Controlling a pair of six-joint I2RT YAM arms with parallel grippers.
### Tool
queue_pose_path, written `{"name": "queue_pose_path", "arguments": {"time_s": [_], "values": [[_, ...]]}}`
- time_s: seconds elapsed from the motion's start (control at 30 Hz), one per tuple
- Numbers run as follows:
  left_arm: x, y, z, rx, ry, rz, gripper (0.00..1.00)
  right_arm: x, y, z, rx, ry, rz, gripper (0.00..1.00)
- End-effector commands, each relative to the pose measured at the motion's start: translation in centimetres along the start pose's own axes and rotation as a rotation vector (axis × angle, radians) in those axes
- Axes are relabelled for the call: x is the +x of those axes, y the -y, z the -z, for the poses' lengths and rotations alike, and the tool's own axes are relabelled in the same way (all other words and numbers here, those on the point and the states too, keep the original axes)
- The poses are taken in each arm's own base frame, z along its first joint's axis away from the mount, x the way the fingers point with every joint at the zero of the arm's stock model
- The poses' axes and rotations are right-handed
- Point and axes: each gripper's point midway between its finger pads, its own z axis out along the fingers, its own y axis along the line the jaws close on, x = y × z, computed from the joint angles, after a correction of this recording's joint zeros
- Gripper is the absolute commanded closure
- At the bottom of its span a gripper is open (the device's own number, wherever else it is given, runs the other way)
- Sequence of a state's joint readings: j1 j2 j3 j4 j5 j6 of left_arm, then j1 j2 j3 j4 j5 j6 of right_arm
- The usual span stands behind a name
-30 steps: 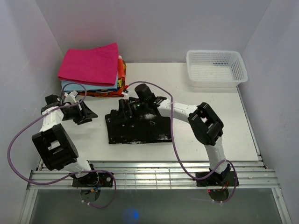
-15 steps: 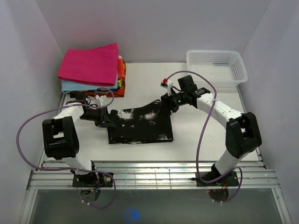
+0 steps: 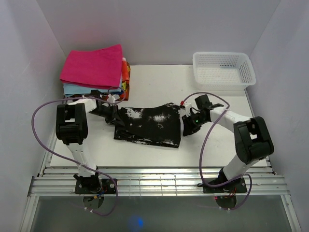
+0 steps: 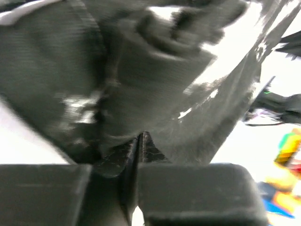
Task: Fold and stack the trousers
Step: Fold the trousers, then neatly place the folded trousers to the corner
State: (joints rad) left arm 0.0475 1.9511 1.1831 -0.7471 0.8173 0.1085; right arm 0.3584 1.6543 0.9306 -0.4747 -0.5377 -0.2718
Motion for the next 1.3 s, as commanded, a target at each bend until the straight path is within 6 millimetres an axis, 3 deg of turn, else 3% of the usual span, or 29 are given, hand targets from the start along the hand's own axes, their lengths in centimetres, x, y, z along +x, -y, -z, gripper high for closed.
{"name": "queue_pose_path", "arguments": {"time_s": [0.0, 0.03, 0.07, 0.13, 0.17, 0.2, 0.23, 0.3, 0.33, 0.4, 0.43, 0.5, 0.53, 0.57, 0.6, 0.63, 0.7, 0.73, 0.8, 0.83, 0.93, 1.07, 1.27], "values": [[-4.0, 2.3, 0.5, -0.083, 0.123, -0.275, 0.74, -5.1, 2.2, 6.0, 0.254, 0.179, 0.202, 0.77], [-4.6, 2.9, 1.2, -0.092, 0.157, -0.296, 0.55, -6.4, 2.4, 7.7, 0.320, 0.226, 0.235, 0.63], [-5.8, 3.1, 2.1, -0.134, 0.209, -0.327, 0.45, -8.8, 1.3, 10.4, 0.360, 0.325, 0.295, 0.49], [-7.6, 5.0, 5.2, -0.180, 0.320, -0.398, 0.27, -11.7, -0.6, 12.9, 0.359, 0.441, 0.384, 0.24], [-8.7, 5.4, 6.5, -0.221, 0.386, -0.429, 0.20, -13.1, -2.0, 14.4, 0.354, 0.501, 0.449, 0.17], [-9.5, 7.5, 9.3, -0.240, 0.488, -0.454, 0.13, -13.8, -3.3, 14.8, 0.317, 0.533, 0.497, 0.08], [-10.1, 7.5, 11.7, -0.264, 0.567, -0.443, 0.04, -15.0, -4.1, 15.5, 0.318, 0.587, 0.555, 0.10], [-11.0, 8.3, 15.9, -0.269, 0.724, -0.424, 0.02, -15.6, -6.1, 15.2, 0.295, 0.636, 0.646, 0.10], [-11.0, 10.1, 18.3, -0.255, 0.812, -0.420, 0.02, -16.6, -7.9, 14.9, 0.283, 0.680, 0.706, 0.10], [-11.3, 10.5, 20.9, -0.308, 0.898, -0.351, 0.02, -16.6, -9.1, 13.9, 0.297, 0.693, 0.733, 0.10], [-10.7, 10.8, 21.3, -0.319, 0.886, -0.333, 0.02, -16.6, -11.3, 12.8, 0.252, 0.697, 0.774, 0.10], [-10.5, 11.6, 22.4, -0.312, 0.877, -0.317, 0.02, -16.8, -13.3, 11.2, 0.213, 0.686, 0.894, 0.10], [-9.5, 11.2, 21.8, -0.295, 0.827, -0.264, 0.02, -16.3, -16.4, 9.3, 0.160, 0.657, 0.991, 0.09], [-9.1, 11.0, 21.4, -0.265, 0.798, -0.220, 0.02, -15.9, -16.2, 6.5, 0.200, 0.565, 1.063, 0.05], [-8.3, 10.3, 21.4, -0.234, 0.775, -0.176, 0.02, -17.3, -16.0, 6.4, 0.339, 0.529, 1.080, 0.00], [-6.9, 11.4, 20.4, -0.107, 0.713, -0.170, 0.02, -16.0, -17.1, 2.2, 0.296, 0.406, 1.139, 0.06], [-5.3, 11.5, 20.3, 0.017, 0.693, -0.132, 0.02, -15.8, -16.8, -0.1, 0.322, 0.313, 1.117, 0.06], [-4.3, 11.2, 19.2, 0.061, 0.674, -0.112, 0.02, -15.8, -17.3, -2.2, 0.303, 0.271, 1.121, 0.04], [-3.3, 11.7, 19.1, 0.076, 0.693, -0.111, 0.02, -15.5, -17.4, -4.0, 0.315, 0.230, 1.132, 0.00], [-2.9, 11.2, 18.4, 0.072, 0.704, -0.105, 0.02, -14.9, -17.5, -5.8, 0.307, 0.198, 1.149, 0.03], [-2.1, 10.5, 18.2, 0.020, 0.756, -0.088, 0.02, -14.8, -17.6, -8.1, 0.315, 0.200, 1.165, 0.05], [-0.3, 8.2, 16.0, -0.001, 0.692, 0.019, 0.02, -13.7, -15.2, -12.0, 0.359, 0.134, 1.188, 0.06], [1.9, 5.1, 13.2, 0.036, 0.593, 0.200, 0.02, -12.0, -13.8, -14.9, 0.340, 0.079, 1.187, 0.06]]}}
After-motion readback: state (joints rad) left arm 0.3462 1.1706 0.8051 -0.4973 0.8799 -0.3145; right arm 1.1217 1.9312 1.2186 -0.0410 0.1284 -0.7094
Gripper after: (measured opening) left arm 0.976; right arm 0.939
